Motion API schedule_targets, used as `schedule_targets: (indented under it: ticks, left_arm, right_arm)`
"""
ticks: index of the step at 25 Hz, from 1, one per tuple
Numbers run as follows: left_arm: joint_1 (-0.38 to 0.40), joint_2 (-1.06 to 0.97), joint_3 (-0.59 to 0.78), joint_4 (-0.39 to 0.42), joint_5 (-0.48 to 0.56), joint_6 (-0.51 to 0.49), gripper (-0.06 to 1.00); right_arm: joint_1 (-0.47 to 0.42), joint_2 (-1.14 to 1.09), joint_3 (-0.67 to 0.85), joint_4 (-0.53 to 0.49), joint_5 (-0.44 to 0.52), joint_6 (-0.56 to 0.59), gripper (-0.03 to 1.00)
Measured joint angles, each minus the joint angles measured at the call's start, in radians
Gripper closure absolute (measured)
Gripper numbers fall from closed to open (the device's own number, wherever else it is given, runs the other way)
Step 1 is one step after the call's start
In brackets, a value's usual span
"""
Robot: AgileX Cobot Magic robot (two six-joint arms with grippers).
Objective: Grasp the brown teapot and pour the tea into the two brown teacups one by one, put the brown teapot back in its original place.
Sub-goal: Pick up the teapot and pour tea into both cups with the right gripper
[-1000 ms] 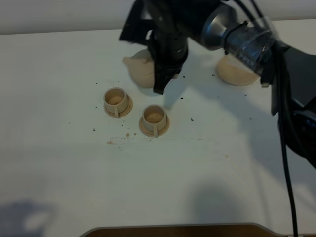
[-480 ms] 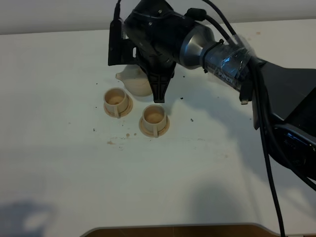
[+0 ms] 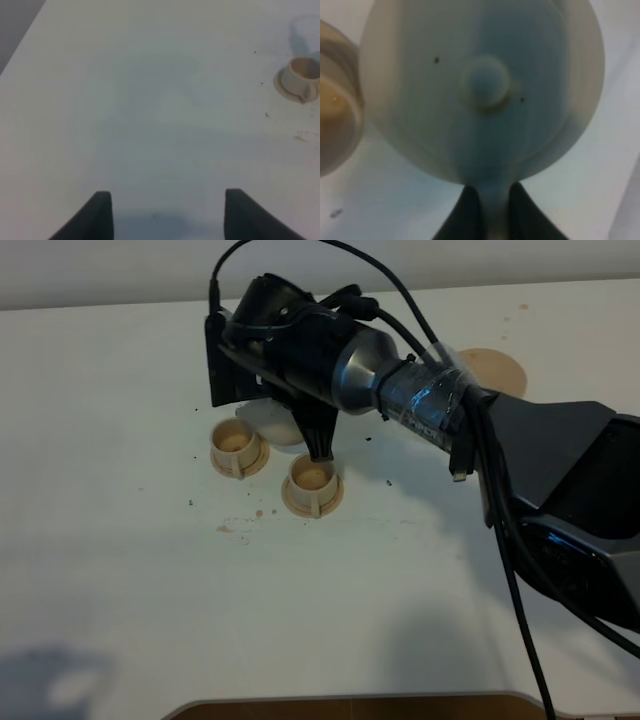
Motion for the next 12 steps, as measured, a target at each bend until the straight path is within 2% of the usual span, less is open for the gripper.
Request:
schedule_targets:
  ticks: [12]
  left_arm:
    - [0.000, 0.000, 0.000, 0.000, 0.000, 0.000, 0.45]
  right_arm:
    - [0.013, 0.000, 0.000, -0.065, 0.008, 0.000, 0.85]
